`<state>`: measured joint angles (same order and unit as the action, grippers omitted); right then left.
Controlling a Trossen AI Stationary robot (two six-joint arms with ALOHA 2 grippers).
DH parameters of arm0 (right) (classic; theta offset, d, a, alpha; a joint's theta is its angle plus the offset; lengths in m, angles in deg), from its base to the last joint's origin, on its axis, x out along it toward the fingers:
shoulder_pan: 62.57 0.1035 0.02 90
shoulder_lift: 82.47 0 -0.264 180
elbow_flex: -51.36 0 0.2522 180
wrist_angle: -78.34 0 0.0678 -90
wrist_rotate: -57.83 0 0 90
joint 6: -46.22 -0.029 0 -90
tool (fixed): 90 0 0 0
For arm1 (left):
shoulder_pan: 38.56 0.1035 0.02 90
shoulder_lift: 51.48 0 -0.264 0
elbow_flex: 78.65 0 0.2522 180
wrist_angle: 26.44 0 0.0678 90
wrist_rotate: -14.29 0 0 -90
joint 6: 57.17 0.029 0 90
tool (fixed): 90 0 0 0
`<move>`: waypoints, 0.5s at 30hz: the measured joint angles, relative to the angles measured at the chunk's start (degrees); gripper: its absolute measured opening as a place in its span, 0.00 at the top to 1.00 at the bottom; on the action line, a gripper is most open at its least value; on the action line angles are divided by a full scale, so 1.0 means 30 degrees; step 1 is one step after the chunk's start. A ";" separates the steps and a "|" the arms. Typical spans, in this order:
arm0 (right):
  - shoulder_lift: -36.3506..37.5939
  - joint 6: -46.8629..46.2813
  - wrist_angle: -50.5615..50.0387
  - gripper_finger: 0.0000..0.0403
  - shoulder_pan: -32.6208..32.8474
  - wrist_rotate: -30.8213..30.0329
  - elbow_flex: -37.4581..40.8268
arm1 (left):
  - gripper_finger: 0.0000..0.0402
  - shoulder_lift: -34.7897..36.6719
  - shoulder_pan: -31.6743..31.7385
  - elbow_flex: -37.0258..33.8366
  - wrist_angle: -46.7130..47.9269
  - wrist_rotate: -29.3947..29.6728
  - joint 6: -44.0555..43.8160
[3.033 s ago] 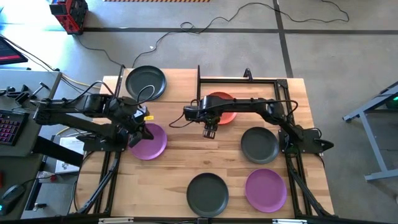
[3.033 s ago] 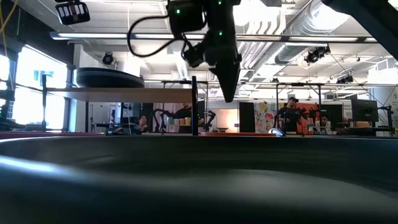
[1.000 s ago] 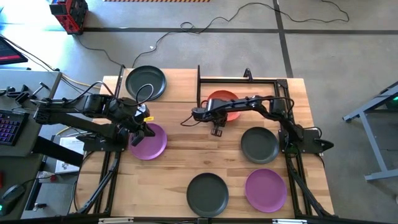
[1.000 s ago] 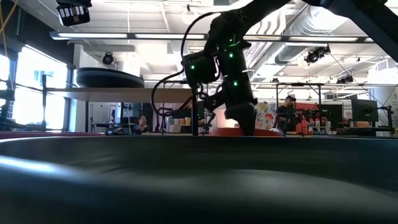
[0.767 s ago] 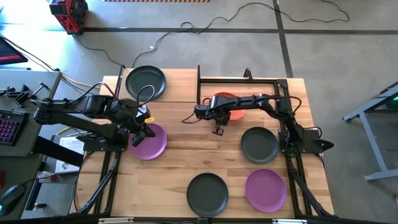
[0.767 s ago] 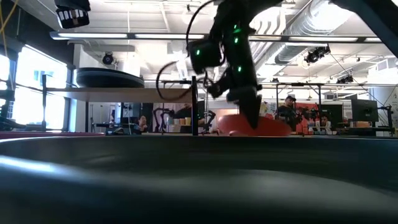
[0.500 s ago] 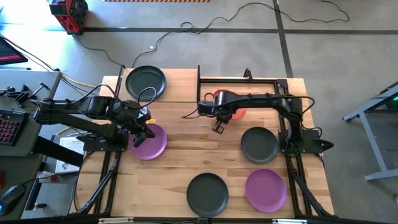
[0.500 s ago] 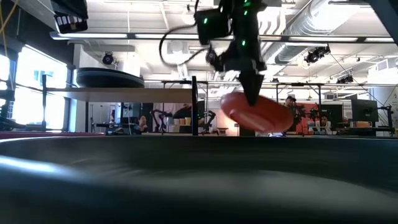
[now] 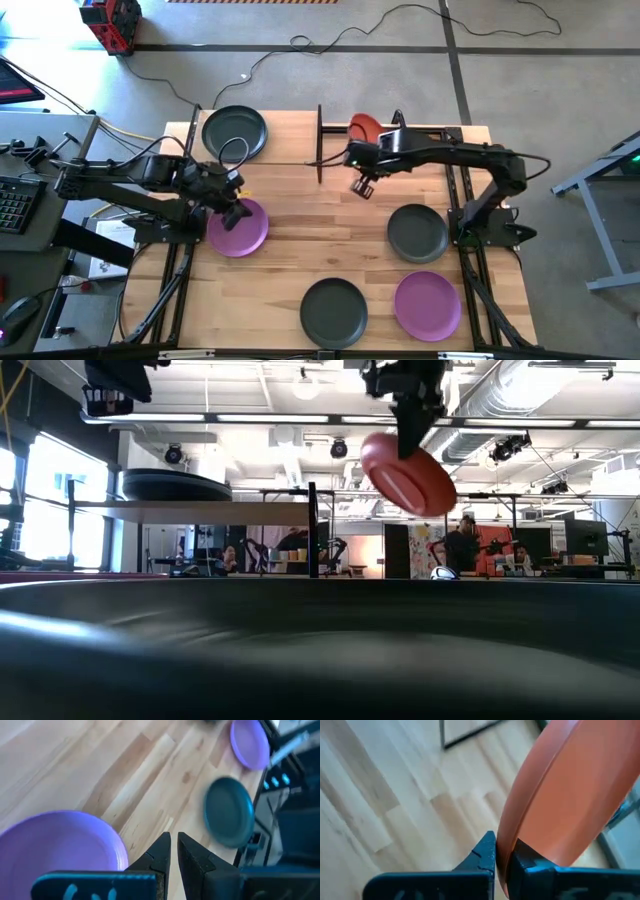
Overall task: Place and stack plates onto a shelf
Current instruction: Stack the orange plate on top of the black plate on the shelf
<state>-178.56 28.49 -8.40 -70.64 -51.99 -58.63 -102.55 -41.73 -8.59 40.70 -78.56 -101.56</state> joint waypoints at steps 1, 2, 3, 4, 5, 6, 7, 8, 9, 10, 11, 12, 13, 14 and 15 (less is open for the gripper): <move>0.0285 0.0484 0.0223 1.00 0.0000 -0.0274 0.0000 | 0.94 -0.0001 0.0117 0.0000 -0.0177 0.0149 -0.0352; 0.0519 0.1043 0.0417 1.00 -0.0007 -0.0444 -0.0049 | 0.94 -0.0015 0.0267 0.0000 -0.0349 0.0322 -0.0765; 0.0674 0.1656 0.0461 1.00 -0.0009 -0.0631 -0.0225 | 0.94 -0.0029 0.0443 0.0000 -0.0405 0.0514 -0.1240; 0.0712 0.2291 0.0427 1.00 -0.0032 -0.0884 -0.0531 | 0.94 -0.0029 0.0679 0.0000 -0.0439 0.0719 -0.1730; 0.0712 0.3029 0.0471 1.00 -0.0058 -0.1226 -0.0904 | 0.94 -0.0022 0.0963 0.0000 -0.0624 0.0920 -0.2218; 0.0705 0.3857 0.0491 1.00 -0.0058 -0.1532 -0.1293 | 0.94 -0.0022 0.1253 0.0000 -0.0953 0.1125 -0.2692; 0.0705 0.4769 0.0549 1.00 -0.0099 -0.1897 -0.1696 | 0.94 -0.0029 0.1573 0.0000 -0.1246 0.1230 -0.3127; 0.0710 0.5746 0.0827 1.00 -0.0129 -0.2287 -0.2032 | 0.94 -0.0026 0.1901 0.0000 -0.1515 0.1272 -0.3535; 0.0712 0.6677 0.1230 1.00 -0.0189 -0.2460 -0.2342 | 0.94 -0.0022 0.2243 0.0000 -0.1901 0.1272 -0.3902; 0.0707 0.7506 0.1558 1.00 -0.0275 -0.2438 -0.2677 | 0.94 -0.0029 0.2606 0.0000 -0.2405 0.1263 -0.4141; 0.0695 0.8185 0.1652 1.00 -0.0352 -0.2402 -0.3049 | 0.94 -0.0029 0.2956 0.0000 -0.2885 0.1260 -0.4219; 0.0690 0.8850 0.1683 1.00 -0.0440 -0.2395 -0.3453 | 0.94 -0.0022 0.3330 0.0000 -0.3324 0.1267 -0.4223; 0.0703 0.9468 0.1830 1.00 -0.0521 -0.2413 -0.3828 | 0.94 -0.0022 0.3709 0.0000 -0.3798 0.1267 -0.4037; 0.0712 1.0116 0.2003 1.00 -0.0572 -0.2451 -0.4174 | 0.94 -0.0029 0.4083 0.0000 -0.4279 0.1271 -0.3764; 0.0712 1.0798 0.1990 1.00 -0.0620 -0.2467 -0.4474 | 0.94 -0.0028 0.4461 0.0000 -0.4724 0.1273 -0.3404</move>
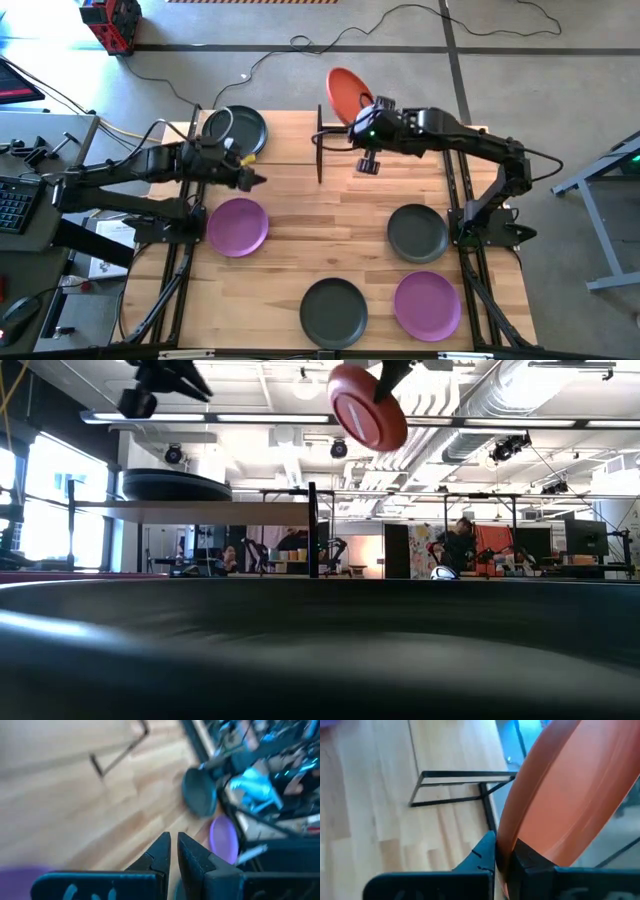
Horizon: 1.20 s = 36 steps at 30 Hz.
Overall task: Place and stack plates onto a shelf
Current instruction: Stack the orange plate on top of the black plate on the shelf
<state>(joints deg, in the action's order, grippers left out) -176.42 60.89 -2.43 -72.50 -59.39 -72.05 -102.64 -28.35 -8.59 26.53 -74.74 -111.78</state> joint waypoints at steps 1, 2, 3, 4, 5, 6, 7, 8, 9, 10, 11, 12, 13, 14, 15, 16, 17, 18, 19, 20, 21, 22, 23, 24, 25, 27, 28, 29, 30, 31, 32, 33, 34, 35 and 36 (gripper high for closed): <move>0.0000 0.0693 -0.0063 1.00 -0.0065 0.0007 -0.0261 | 0.94 -0.0002 0.0374 0.0000 -0.0475 0.0004 0.0394; -0.0007 0.1333 -0.0046 1.00 -0.0079 0.0001 -0.0517 | 0.94 -0.0002 0.0739 0.0000 -0.0972 0.0056 0.0766; -0.0007 0.1970 0.0061 1.00 -0.0082 -0.0028 -0.0753 | 0.94 -0.0002 0.1081 0.0000 -0.1540 0.0278 0.1092; -0.0007 0.2461 0.0197 1.00 -0.0075 -0.0147 -0.0938 | 0.94 -0.0002 0.1375 0.0000 -0.2298 0.0652 0.1414; 0.0000 0.2939 0.0344 1.00 -0.0073 -0.0404 -0.1071 | 0.94 -0.0002 0.1611 0.0000 -0.3033 0.0989 0.1645; -0.0002 0.3399 0.0430 1.00 -0.0070 -0.0646 -0.1185 | 0.94 -0.0002 0.1814 0.0000 -0.3830 0.1280 0.1861; -0.0007 0.3819 0.0474 1.00 -0.0060 -0.0821 -0.1282 | 0.94 -0.0016 0.2001 0.0000 -0.4666 0.1366 0.2173; -0.0007 0.4201 0.0562 1.00 -0.0066 -0.0912 -0.1327 | 0.94 -0.0055 0.2163 0.0000 -0.5515 0.1354 0.2666; -0.0007 0.4563 0.0714 1.00 -0.0073 -0.0955 -0.1337 | 0.94 -0.0084 0.2316 0.0000 -0.6317 0.1256 0.3270; -0.0007 0.4804 0.0782 1.00 -0.0073 -0.0954 -0.1340 | 0.94 -0.0096 0.2454 0.0000 -0.7028 0.1086 0.3888; -0.0007 0.5002 0.0760 1.00 -0.0073 -0.0954 -0.1340 | 0.94 -0.0096 0.2586 0.0000 -0.7673 0.0970 0.4444; -0.0014 0.5205 0.0717 1.00 -0.0073 -0.0961 -0.1340 | 0.94 -0.0096 0.2735 0.0000 -0.8307 0.0918 0.4790; -0.0009 0.5438 0.0715 1.00 -0.0073 -0.0962 -0.1340 | 0.94 -0.0096 0.2906 0.0007 -0.8840 0.0896 0.4859; -0.0012 0.5677 0.0716 1.00 -0.0073 -0.0962 -0.1340 | 0.94 -0.0089 0.3077 0.0007 -0.9188 0.0810 0.4826; -0.0012 0.5780 0.0714 1.00 -0.0073 -0.0957 -0.1329 | 0.94 -0.0089 0.3328 0.0007 -0.9377 0.0673 0.4777; -0.0011 0.5803 0.0713 1.00 -0.0073 -0.0943 -0.1318 | 0.94 -0.0095 0.3600 0.0007 -0.9525 0.0341 0.4790; -0.0015 0.5831 0.0709 1.00 -0.0073 -0.0941 -0.1318 | 0.94 -0.0096 0.3871 0.0007 -0.9638 -0.0031 0.4793; -0.0015 0.5848 0.0709 1.00 -0.0074 -0.0951 -0.1318 | 0.94 -0.0092 0.4171 0.0007 -0.9667 -0.0469 0.4793; -0.0015 0.5880 0.0715 1.00 -0.0087 -0.0954 -0.1318 | 0.94 -0.0089 0.4505 0.0007 -0.9666 -0.0892 0.4793; -0.0015 0.5954 0.0708 1.00 -0.0087 -0.0950 -0.1318 | 0.93 -0.0095 0.4832 0.0007 -0.9658 -0.1212 0.4791; -0.0015 0.6103 0.0695 1.00 -0.0087 -0.0940 -0.1314 | 0.92 -0.0096 0.5120 0.0007 -0.9658 -0.1393 0.4789; -0.0015 0.6295 0.0627 1.00 -0.0087 -0.0940 -0.1311 | 0.91 -0.0133 0.5380 0.0007 -0.9700 -0.1588 0.4785; -0.0015 0.6498 0.0564 1.00 -0.0087 -0.0940 -0.1311 | 0.90 -0.0262 0.5600 0.0007 -0.9882 -0.1759 0.4785; -0.0015 0.6688 0.0543 1.00 -0.0087 -0.0927 -0.1311 | 0.88 -0.0442 0.5721 0.0029 -1.0068 -0.1837 0.4786; -0.0015 0.6780 0.0556 1.00 -0.0087 -0.0906 -0.1311 | 0.86 -0.0658 0.5803 0.0029 -1.0121 -0.1871 0.4785; -0.0015 0.6794 0.0549 1.00 -0.0087 -0.0911 -0.1304 | 0.82 -0.1184 0.5921 0.0029 -1.0293 -0.1940 0.4791; -0.0015 0.6794 0.0544 1.00 -0.0087 -0.0903 -0.1304 | 0.80 -0.1457 0.5981 0.0029 -1.0518 -0.1963 0.4830; -0.0015 0.6795 0.0500 1.00 -0.0087 -0.0909 -0.1304 | 0.79 -0.1723 0.6013 0.0029 -1.0771 -0.1940 0.4988; -0.0015 0.6838 0.0400 1.00 -0.0087 -0.0903 -0.1303 | 0.77 -0.1985 0.6079 0.0029 -1.1069 -0.1777 0.5215; -0.0015 0.6894 0.0289 1.00 -0.0087 -0.0889 -0.1296 | 0.75 -0.2219 0.6177 0.0029 -1.1324 -0.1462 0.5365; -0.0015 0.7076 0.0113 1.00 -0.0087 -0.0829 -0.1296 | 0.73 -0.2425 0.6316 0.0029 -1.1336 -0.1007 0.5302; -0.0015 0.7306 -0.0147 1.00 -0.0087 -0.0636 -0.1296 | 0.72 -0.2622 0.6514 0.0029 -1.1337 -0.0557 0.4936; -0.0015 0.7613 -0.0407 1.00 -0.0090 -0.0394 -0.1296 | 0.71 -0.2814 0.6731 0.0029 -1.1320 -0.0230 0.4435; -0.0042 0.7935 -0.0650 1.00 -0.0090 -0.0267 -0.1296 | 0.70 -0.2966 0.6967 0.0025 -1.1290 -0.0093 0.3924; -0.0080 0.8259 -0.0879 1.00 -0.0087 -0.0259 -0.1296 | 0.70 -0.3126 0.7209 0.0022 -1.1297 -0.0154 0.3472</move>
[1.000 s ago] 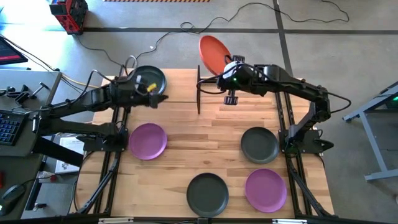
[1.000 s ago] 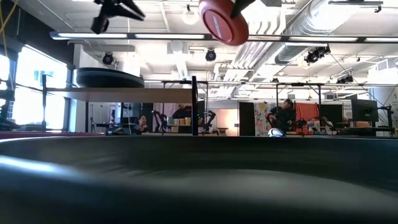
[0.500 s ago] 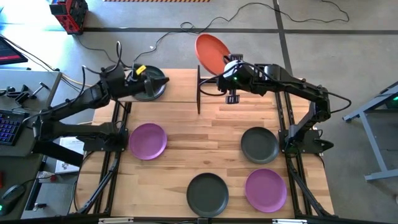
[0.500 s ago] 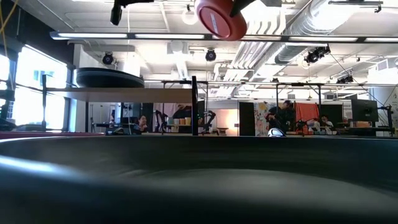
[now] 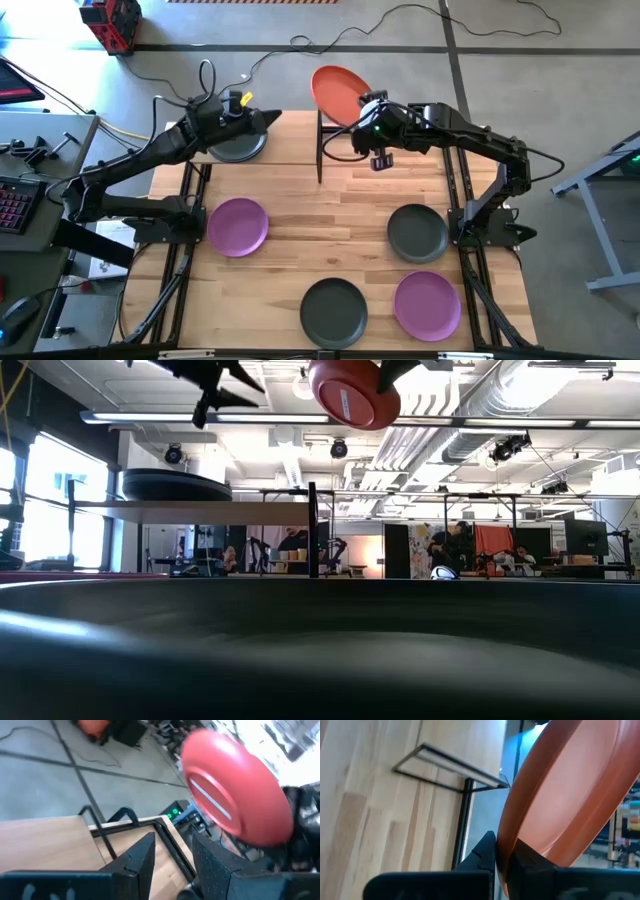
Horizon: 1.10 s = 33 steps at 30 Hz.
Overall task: Place and stack plates onto a shelf
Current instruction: Stack the orange plate on top of the black plate on the shelf
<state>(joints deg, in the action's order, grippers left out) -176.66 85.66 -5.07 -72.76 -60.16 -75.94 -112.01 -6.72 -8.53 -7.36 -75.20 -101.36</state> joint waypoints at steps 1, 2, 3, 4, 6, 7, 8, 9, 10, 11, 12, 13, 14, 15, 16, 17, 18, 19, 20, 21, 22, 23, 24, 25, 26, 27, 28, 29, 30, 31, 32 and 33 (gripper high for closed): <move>-0.0025 0.0380 -0.0266 1.00 0.0025 0.0003 0.0007 | 0.70 -0.0120 0.0209 0.0000 -0.0001 -0.0263 -0.0482; -0.0044 0.0750 -0.0544 1.00 0.0029 0.0050 0.0015 | 0.70 -0.0224 0.0387 0.0000 0.0067 -0.0687 -0.1008; -0.0110 0.1168 -0.0773 1.00 0.0029 0.0095 0.0015 | 0.71 -0.0322 0.0577 0.0000 0.0222 -0.1131 -0.1547; -0.0169 0.1636 -0.0929 1.00 0.0047 0.0200 0.0015 | 0.71 -0.0397 0.0762 0.0000 0.0358 -0.1638 -0.2068; -0.0402 0.2728 -0.1500 1.00 0.0067 0.0480 0.0015 | 0.73 -0.0509 0.1100 0.0000 0.0501 -0.2380 -0.2682; -0.0550 0.3255 -0.1679 1.00 0.0102 0.0499 0.0015 | 0.73 -0.0537 0.1265 0.0000 0.0479 -0.2637 -0.2773; -0.0732 0.3718 -0.1720 1.00 0.0161 0.0484 0.0015 | 0.74 -0.0540 0.1421 0.0000 0.0469 -0.2845 -0.2980; -0.0913 0.4115 -0.1747 1.00 0.0203 0.0415 0.0015 | 0.75 -0.0533 0.1558 0.0000 0.0459 -0.3001 -0.3172; -0.1109 0.4584 -0.1893 1.00 0.0278 0.0397 0.0015 | 0.76 -0.0523 0.1660 0.0000 0.0449 -0.3142 -0.3250; -0.1304 0.5136 -0.2078 1.00 0.0350 0.0404 0.0015 | 0.77 -0.0497 0.1734 0.0000 0.0485 -0.3327 -0.3257; -0.1453 0.5683 -0.2174 1.00 0.0431 0.0379 0.0015 | 0.77 -0.0474 0.1824 0.0000 0.0552 -0.3599 -0.3358; -0.1619 0.6106 -0.2165 1.00 0.0510 0.0333 0.0015 | 0.78 -0.0460 0.1930 0.0000 0.0631 -0.3938 -0.3578; -0.1773 0.6447 -0.2133 1.00 0.0583 0.0196 0.0015 | 0.78 -0.0452 0.1977 0.0000 0.0776 -0.4292 -0.3709; -0.1852 0.6598 -0.2139 1.00 0.0637 -0.0052 0.0018 | 0.79 -0.0459 0.2044 0.0000 0.0986 -0.4638 -0.3749; -0.1941 0.6663 -0.2139 1.00 0.0674 -0.0276 0.0022 | 0.79 -0.0466 0.2108 0.0000 0.1260 -0.4918 -0.3771; -0.2017 0.6676 -0.2077 1.00 0.0692 -0.0490 0.0022 | 0.80 -0.0467 0.2155 0.0000 0.1491 -0.5149 -0.3791; -0.2047 0.6683 -0.2042 1.00 0.0692 -0.0531 0.0022 | 0.80 -0.0467 0.2156 0.0000 0.1753 -0.5283 -0.3794; -0.2102 0.6717 -0.2123 1.00 0.0685 -0.0462 0.0022 | 0.80 -0.0467 0.2156 0.0000 0.2002 -0.5449 -0.3792; -0.2201 0.6823 -0.2161 1.00 0.0694 -0.0390 0.0022 | 0.80 -0.0467 0.2154 0.0000 0.2242 -0.5559 -0.3774; -0.2266 0.6986 -0.2142 1.00 0.0729 -0.0310 0.0022 | 0.80 -0.0467 0.2142 0.0000 0.2441 -0.5631 -0.3757; -0.2313 0.7053 -0.2175 1.00 0.0761 -0.0309 0.0022 | 0.80 -0.0467 0.2135 -0.0007 0.2580 -0.5691 -0.3754; -0.2325 0.7169 -0.2181 1.00 0.0824 -0.0289 0.0022 | 0.80 -0.0467 0.2134 -0.0007 0.2630 -0.5710 -0.3750; -0.2365 0.7359 -0.2110 1.00 0.0921 -0.0254 0.0018 | 0.80 -0.0467 0.2122 -0.0007 0.2683 -0.5749 -0.3750; -0.2392 0.7463 -0.2052 1.00 0.1031 -0.0233 0.0007 | 0.80 -0.0467 0.2120 -0.0007 0.2759 -0.5841 -0.3750; -0.2436 0.7501 -0.2081 1.00 0.1148 -0.0227 0.0007 | 0.80 -0.0467 0.2120 -0.0007 0.2846 -0.5977 -0.3753; -0.2497 0.7518 -0.2135 1.00 0.1271 -0.0189 0.0007 | 0.80 -0.0469 0.2102 -0.0007 0.2943 -0.6109 -0.3752; -0.2602 0.7518 -0.2119 1.00 0.1437 -0.0171 0.0007 | 0.80 -0.0475 0.2088 -0.0007 0.3039 -0.6181 -0.3758; -0.2652 0.7518 -0.2063 1.00 0.1579 -0.0178 0.0007 | 0.80 -0.0482 0.2055 -0.0007 0.3171 -0.6198 -0.3758; -0.2687 0.7516 -0.2113 1.00 0.1722 -0.0171 0.0007 | 0.80 -0.0482 0.1969 -0.0007 0.3344 -0.6198 -0.3758; -0.2762 0.7518 -0.2144 1.00 0.1883 -0.0164 0.0007 | 0.80 -0.0482 0.1884 -0.0007 0.3476 -0.6198 -0.3764; -0.2818 0.7518 -0.2049 1.00 0.2030 -0.0190 0.0007 | 0.80 -0.0482 0.1818 -0.0007 0.3617 -0.6204 -0.3760; -0.2855 0.7518 -0.1961 1.00 0.2149 -0.0200 0.0007 | 0.80 -0.0482 0.1744 -0.0007 0.3781 -0.6210 -0.3758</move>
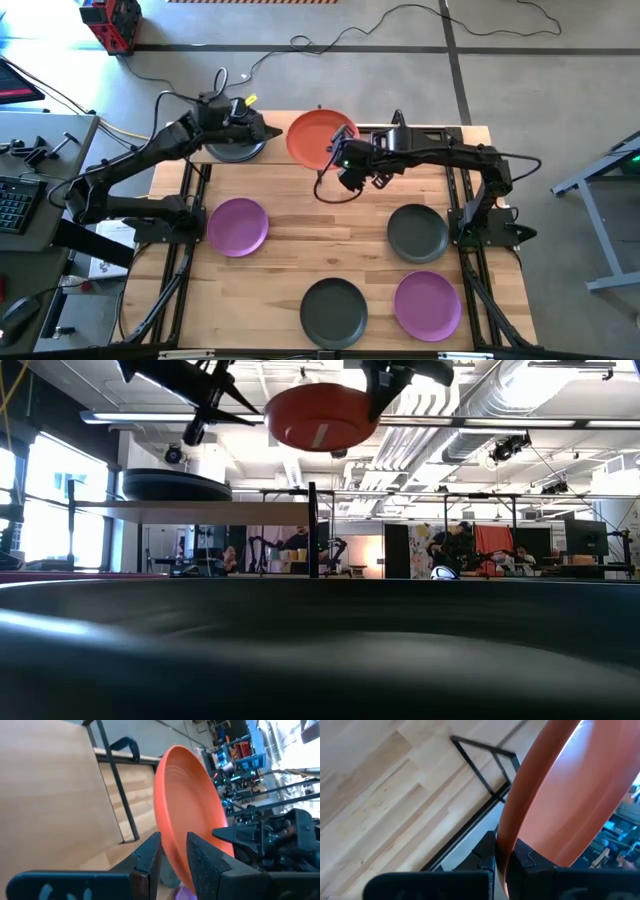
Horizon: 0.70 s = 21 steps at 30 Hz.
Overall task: Place and stack plates onto a shelf
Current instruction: Stack the orange plate on top of the black plate on the shelf
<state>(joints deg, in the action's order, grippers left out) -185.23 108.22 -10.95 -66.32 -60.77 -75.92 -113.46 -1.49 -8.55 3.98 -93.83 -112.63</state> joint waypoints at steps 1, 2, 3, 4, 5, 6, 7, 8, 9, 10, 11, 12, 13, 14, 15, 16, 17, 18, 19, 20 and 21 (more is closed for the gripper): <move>-0.0016 0.0000 -0.0028 1.00 0.0113 0.0016 0.0000 | 0.80 0.0000 -0.0112 0.0000 0.0164 -0.0006 0.0000; -0.0016 0.0001 -0.0038 1.00 0.0214 0.0030 0.0000 | 0.80 0.0000 -0.0229 0.0000 0.0347 -0.0002 0.0000; -0.0007 0.0000 0.0007 1.00 0.0295 0.0036 0.0000 | 0.80 0.0000 -0.0305 0.0000 0.0532 -0.0002 0.0007; -0.0001 0.0000 0.0049 1.00 0.0368 0.0032 0.0000 | 0.80 0.0000 -0.0373 0.0000 0.0638 -0.0002 0.0007; -0.0001 0.0000 0.0045 1.00 0.0438 0.0036 0.0000 | 0.80 0.0000 -0.0464 0.0000 0.0673 -0.0002 0.0007; -0.0001 0.0000 0.0038 1.00 0.0509 0.0036 0.0000 | 0.80 0.0000 -0.0549 0.0000 0.0673 -0.0002 0.0007; -0.0001 0.0000 0.0043 1.00 0.0550 0.0029 0.0000 | 0.80 0.0000 -0.0596 0.0000 0.0673 -0.0002 0.0007; -0.0001 0.0000 0.0045 1.00 0.0612 0.0029 0.0000 | 0.81 0.0000 -0.0655 0.0000 0.0671 0.0005 0.0015; -0.0001 0.0000 0.0045 1.00 0.0653 0.0033 0.0000 | 0.81 0.0000 -0.0697 0.0000 0.0671 0.0005 0.0015; -0.0001 0.0000 0.0048 1.00 0.0684 0.0050 0.0000 | 0.81 0.0000 -0.0741 0.0000 0.0670 0.0005 0.0015; -0.0001 -0.0005 0.0064 1.00 0.0735 0.0056 0.0000 | 0.81 0.0000 -0.0790 0.0000 0.0673 0.0005 0.0015; -0.0001 -0.0016 0.0100 1.00 0.0766 0.0051 0.0000 | 0.81 0.0000 -0.0807 0.0000 0.0673 0.0010 0.0021; -0.0001 -0.0021 0.0140 1.00 0.0772 0.0055 0.0000 | 0.81 0.0000 -0.0812 0.0000 0.0675 0.0012 0.0020; -0.0001 -0.0021 0.0139 1.00 0.0772 0.0058 0.0000 | 0.81 0.0000 -0.0817 0.0000 0.0681 0.0009 0.0018; -0.0001 -0.0015 0.0139 1.00 0.0779 0.0073 0.0000 | 0.81 0.0000 -0.0864 0.0000 0.0681 0.0012 0.0015; -0.0001 -0.0015 0.0139 1.00 0.0779 0.0094 0.0000 | 0.81 0.0000 -0.0928 0.0000 0.0681 0.0019 0.0015; -0.0007 -0.0028 0.0139 1.00 0.0766 0.0083 0.0000 | 0.81 0.0000 -0.0982 0.0000 0.0681 0.0027 0.0015; -0.0041 -0.0029 0.0139 1.00 0.0765 0.0055 0.0000 | 0.81 0.0000 -0.1065 0.0000 0.0681 0.0034 0.0020; -0.0072 -0.0036 0.0139 1.00 0.0765 0.0044 0.0000 | 0.81 0.0000 -0.1156 0.0000 0.0681 0.0031 0.0022; -0.0104 -0.0020 0.0139 1.00 0.0765 0.0051 0.0000 | 0.81 0.0000 -0.1223 0.0000 0.0693 0.0027 0.0022; -0.0140 -0.0007 0.0179 1.00 0.0772 0.0048 0.0000 | 0.81 0.0000 -0.1295 0.0000 0.0758 0.0032 0.0024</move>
<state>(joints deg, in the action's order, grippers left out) -185.65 108.19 -10.42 -64.00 -60.62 -75.92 -113.46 -5.38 -8.55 6.25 -93.74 -112.56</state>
